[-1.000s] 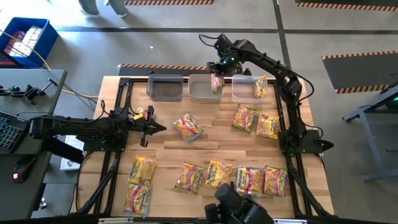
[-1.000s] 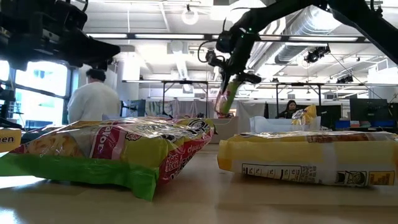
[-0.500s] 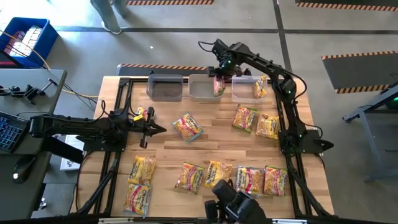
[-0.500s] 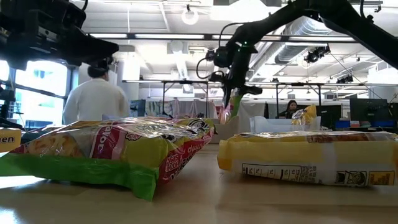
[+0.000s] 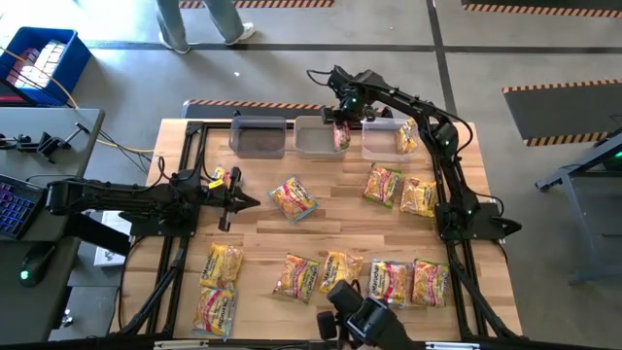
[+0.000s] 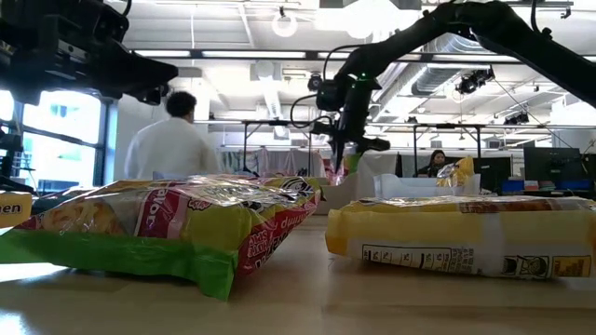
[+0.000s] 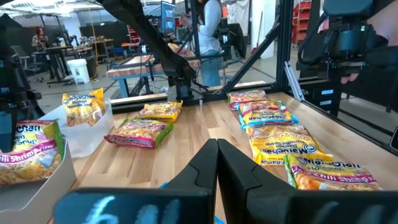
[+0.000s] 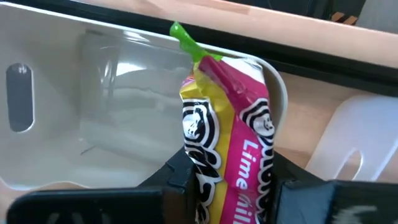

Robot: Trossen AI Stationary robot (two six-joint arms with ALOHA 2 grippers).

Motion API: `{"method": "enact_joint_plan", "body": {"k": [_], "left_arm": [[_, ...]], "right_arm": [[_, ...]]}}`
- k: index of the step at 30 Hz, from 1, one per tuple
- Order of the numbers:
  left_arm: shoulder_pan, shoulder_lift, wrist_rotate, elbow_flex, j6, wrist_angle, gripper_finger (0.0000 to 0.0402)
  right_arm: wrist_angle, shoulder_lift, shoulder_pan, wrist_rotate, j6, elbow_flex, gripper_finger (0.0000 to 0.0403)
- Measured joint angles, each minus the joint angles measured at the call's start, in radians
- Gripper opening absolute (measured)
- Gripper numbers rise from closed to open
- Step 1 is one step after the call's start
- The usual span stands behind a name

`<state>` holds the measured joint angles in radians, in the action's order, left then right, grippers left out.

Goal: Sort Maruchan noodles
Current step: Put the green noodle pack into the gray bin, then put the blue noodle pack into the black bin

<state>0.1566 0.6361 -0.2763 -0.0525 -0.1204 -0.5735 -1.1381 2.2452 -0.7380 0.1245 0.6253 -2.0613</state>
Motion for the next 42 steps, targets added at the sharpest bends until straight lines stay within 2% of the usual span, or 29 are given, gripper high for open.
{"method": "enact_joint_plan", "body": {"k": [11, 18, 23, 29, 34, 40, 42], "left_arm": [[0.000, 0.000, 0.012, 0.000, 0.004, 0.000, 0.0000], [0.000, 0.000, 0.012, 0.000, 0.004, 0.001, 0.0000], [0.000, 0.000, 0.012, 0.000, 0.004, 0.000, 0.0000], [0.000, 0.000, 0.012, 0.000, 0.008, 0.000, 0.0000], [0.000, 0.000, 0.020, 0.000, 0.021, 0.004, 0.0000], [0.000, 0.000, 0.022, 0.000, 0.042, 0.028, 0.0000], [0.000, 0.000, 0.030, 0.000, 0.058, 0.041, 0.0000]], "right_arm": [[0.010, 0.000, -0.001, -0.012, -0.023, 0.000, 0.0167], [0.006, 0.001, -0.001, -0.012, -0.035, -0.024, 0.0172], [-0.028, 0.001, -0.001, -0.028, -0.064, -0.118, 0.0172], [-0.152, -0.002, 0.017, -0.060, -0.266, -0.298, 0.0171], [-0.096, -0.114, 0.084, -0.216, -0.444, -0.155, 0.0137], [0.313, -0.248, 0.150, -0.225, -0.498, 0.193, 0.0021], [0.481, -0.300, 0.176, -0.222, -0.514, 0.329, 0.0010]]}}
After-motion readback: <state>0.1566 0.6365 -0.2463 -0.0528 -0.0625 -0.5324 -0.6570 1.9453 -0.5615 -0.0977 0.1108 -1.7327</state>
